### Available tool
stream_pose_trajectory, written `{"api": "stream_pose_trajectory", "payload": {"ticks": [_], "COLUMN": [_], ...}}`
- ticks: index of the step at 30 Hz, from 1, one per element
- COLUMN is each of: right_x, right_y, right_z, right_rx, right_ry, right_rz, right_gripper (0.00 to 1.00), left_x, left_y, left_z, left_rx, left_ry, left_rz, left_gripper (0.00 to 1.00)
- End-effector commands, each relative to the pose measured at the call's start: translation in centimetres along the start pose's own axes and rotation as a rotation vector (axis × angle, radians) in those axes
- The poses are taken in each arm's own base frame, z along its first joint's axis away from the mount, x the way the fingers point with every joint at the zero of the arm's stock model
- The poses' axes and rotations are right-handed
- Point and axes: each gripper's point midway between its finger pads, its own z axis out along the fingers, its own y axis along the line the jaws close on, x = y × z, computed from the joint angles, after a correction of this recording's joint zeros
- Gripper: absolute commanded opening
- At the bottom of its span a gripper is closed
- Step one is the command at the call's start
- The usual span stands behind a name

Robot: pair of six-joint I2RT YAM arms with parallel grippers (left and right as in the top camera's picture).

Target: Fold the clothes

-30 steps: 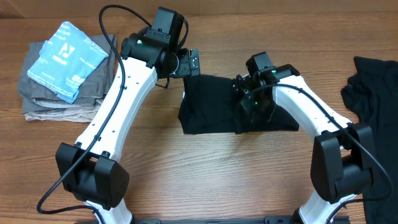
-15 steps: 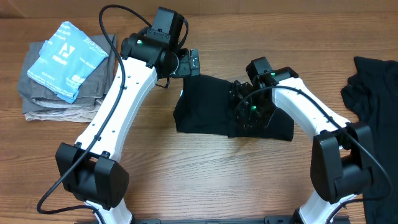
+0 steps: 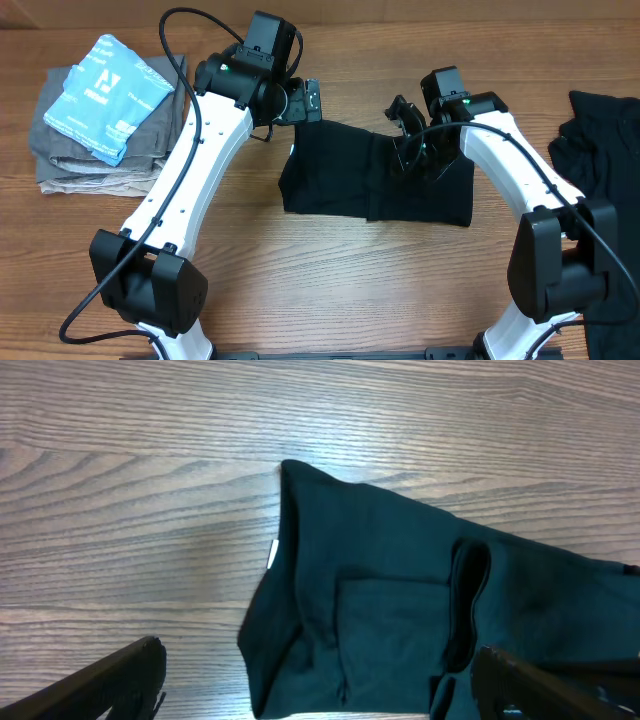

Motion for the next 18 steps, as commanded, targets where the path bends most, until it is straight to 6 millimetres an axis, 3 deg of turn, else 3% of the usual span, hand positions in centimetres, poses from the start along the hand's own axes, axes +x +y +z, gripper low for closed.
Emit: {"api": "stream_pose_trajectory", "payload": {"ticks": [1,8,12,14,16,18], "right_x": [1.4,5.1,6.0,5.8,5.1,3.0], "right_y": [1.3,0.5,-0.2,0.1,1.7,3.5], "right_z": [1.3,5.9,7.3,7.4,6.6,3.8], "right_rx": [-0.073,-0.070,-0.071,-0.089,-0.167,-0.260], "right_ry": [0.022,0.050,0.026,0.017,0.013,-0.009], "right_rz": [0.052,0.111,0.098,0.097,0.095,0.107], "right_gripper": [0.04,0.04,0.04,0.04,0.04,0.04], "left_x": [0.0,0.0,0.0,0.0,0.0,0.0], "left_y": [-0.2,-0.2,-0.2,-0.2,-0.2,-0.2], "left_z": [0.1,0.1,0.1,0.1,0.1,0.1], "left_rx": [-0.003,-0.003,-0.003,-0.003,-0.003,-0.003], "left_ry": [-0.001,-0.001,-0.001,-0.001,-0.001,-0.001], "left_rz": [0.003,0.003,0.003,0.003,0.003,0.003], "left_gripper": [1.00,1.00,1.00,1.00,1.00,1.00]}}
